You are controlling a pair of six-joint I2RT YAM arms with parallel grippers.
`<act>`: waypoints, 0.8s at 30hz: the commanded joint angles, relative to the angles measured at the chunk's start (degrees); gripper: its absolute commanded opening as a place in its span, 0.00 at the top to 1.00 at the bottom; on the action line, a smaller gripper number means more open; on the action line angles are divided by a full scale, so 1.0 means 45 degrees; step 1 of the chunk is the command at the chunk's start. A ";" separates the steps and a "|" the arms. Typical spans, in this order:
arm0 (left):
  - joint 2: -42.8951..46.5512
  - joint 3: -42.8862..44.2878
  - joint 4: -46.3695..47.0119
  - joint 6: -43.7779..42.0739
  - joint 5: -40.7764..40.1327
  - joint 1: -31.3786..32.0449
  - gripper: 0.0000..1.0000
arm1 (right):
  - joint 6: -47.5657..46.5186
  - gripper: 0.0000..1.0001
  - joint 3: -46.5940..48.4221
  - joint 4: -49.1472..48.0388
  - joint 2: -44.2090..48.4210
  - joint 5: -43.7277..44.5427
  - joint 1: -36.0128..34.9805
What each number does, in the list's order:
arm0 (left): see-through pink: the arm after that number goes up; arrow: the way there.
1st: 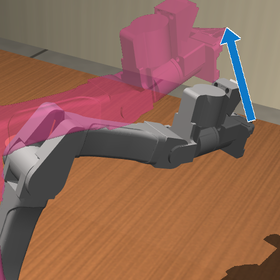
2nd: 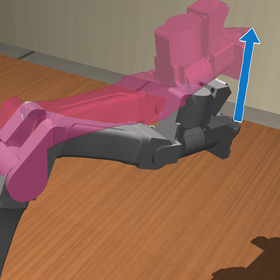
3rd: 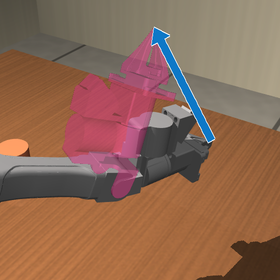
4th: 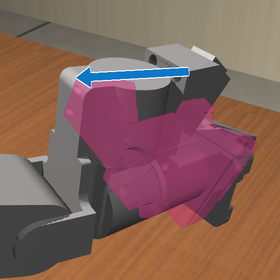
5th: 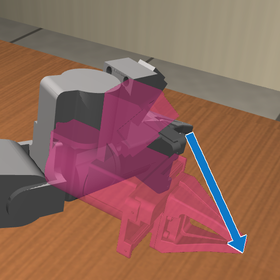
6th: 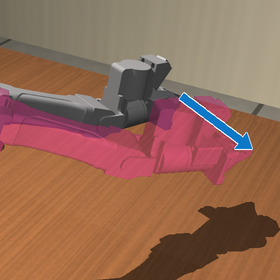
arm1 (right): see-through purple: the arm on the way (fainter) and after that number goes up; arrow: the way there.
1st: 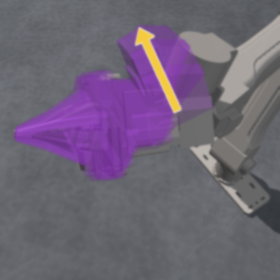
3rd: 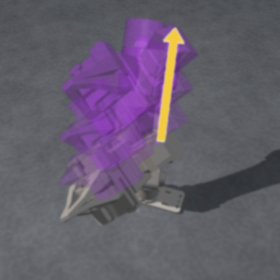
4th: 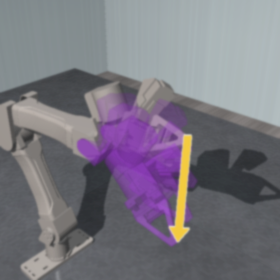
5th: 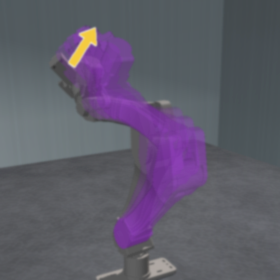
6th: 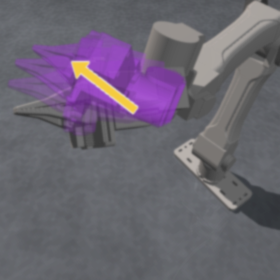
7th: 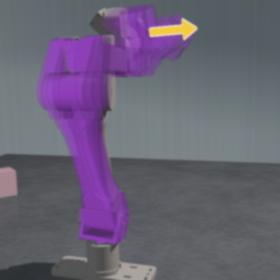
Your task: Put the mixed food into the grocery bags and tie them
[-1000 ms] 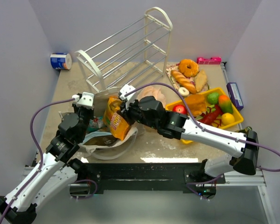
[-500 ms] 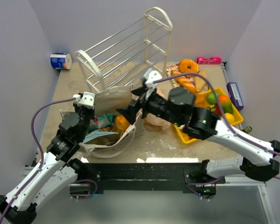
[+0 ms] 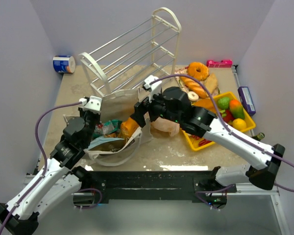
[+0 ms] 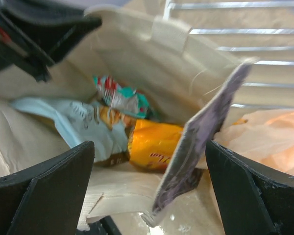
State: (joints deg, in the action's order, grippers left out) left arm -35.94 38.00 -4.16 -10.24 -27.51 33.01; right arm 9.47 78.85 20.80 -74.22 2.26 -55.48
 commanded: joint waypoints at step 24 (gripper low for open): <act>-0.2735 0.2942 0.1805 -0.2120 -0.2013 -0.2491 1.00 | 0.6721 1.00 -0.0862 -0.7606 -0.3702 -0.3337 -0.2963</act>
State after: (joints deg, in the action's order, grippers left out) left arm -48.66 46.50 -3.95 -19.00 -37.39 25.80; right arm 32.53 74.94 0.78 -90.15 -12.56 -66.98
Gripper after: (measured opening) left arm 0.022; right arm 0.096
